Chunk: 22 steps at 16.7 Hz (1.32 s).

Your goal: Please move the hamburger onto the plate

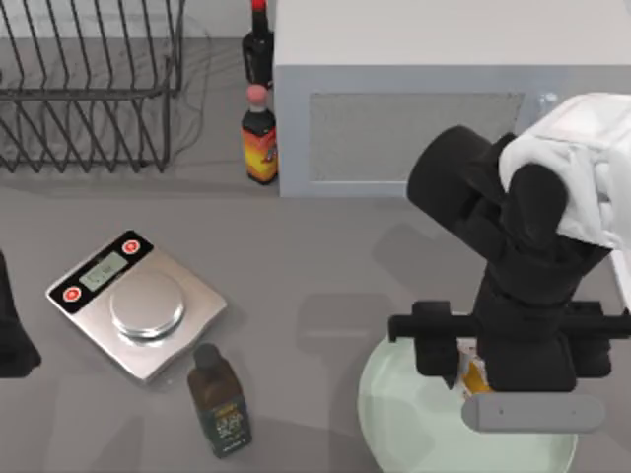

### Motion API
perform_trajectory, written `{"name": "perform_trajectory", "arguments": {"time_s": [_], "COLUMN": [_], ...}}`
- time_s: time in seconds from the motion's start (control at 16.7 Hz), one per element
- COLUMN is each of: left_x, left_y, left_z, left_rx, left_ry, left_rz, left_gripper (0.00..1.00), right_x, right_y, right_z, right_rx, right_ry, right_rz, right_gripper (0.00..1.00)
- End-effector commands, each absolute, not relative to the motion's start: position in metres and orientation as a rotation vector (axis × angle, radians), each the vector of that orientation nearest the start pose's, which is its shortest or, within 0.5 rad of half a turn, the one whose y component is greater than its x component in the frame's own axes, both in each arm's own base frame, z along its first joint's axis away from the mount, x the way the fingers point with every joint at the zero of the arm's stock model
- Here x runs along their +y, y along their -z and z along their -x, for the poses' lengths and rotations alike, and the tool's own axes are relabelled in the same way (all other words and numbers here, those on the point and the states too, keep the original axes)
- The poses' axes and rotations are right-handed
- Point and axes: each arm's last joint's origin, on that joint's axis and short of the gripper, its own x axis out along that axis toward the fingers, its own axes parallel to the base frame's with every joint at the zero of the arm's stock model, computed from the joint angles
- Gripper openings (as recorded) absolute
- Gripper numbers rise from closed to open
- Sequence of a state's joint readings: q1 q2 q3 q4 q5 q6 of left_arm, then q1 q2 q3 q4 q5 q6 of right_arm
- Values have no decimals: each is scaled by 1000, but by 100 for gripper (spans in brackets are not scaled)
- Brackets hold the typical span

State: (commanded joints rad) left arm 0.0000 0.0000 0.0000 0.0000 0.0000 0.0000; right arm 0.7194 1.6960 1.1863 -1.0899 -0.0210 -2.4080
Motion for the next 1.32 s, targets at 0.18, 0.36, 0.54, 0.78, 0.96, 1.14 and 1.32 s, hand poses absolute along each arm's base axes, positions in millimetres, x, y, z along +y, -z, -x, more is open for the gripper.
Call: {"name": "perform_trajectory", "arguments": {"time_s": [0.18, 0.36, 0.54, 0.78, 0.96, 1.14, 1.32], "left_x": [-1, -1, -1, -1, -1, -1, -1], "left_y": [-160, -160, -160, -160, -160, -160, -160], "left_z": [-106, -106, -106, -106, -106, -106, -106], "left_rx": [0, 0, 0, 0, 0, 0, 0], "left_ry": [0, 0, 0, 0, 0, 0, 0], "left_rz": [0, 0, 0, 0, 0, 0, 0], "left_gripper": [100, 100, 100, 100, 100, 100, 100], "right_x": [198, 198, 199, 199, 199, 199, 199], "right_y": [-194, -179, -158, -151, -151, -151, -151], "right_z": [-224, -224, -224, -224, -224, -224, -224], "right_rx": [30, 27, 18, 18, 18, 18, 18], "right_ry": [-2257, -2254, -2253, -2256, -2256, -2256, -2256], "right_rz": [2171, 2172, 2176, 2177, 2177, 2177, 2177], "right_gripper": [0, 0, 0, 0, 15, 38, 60]}}
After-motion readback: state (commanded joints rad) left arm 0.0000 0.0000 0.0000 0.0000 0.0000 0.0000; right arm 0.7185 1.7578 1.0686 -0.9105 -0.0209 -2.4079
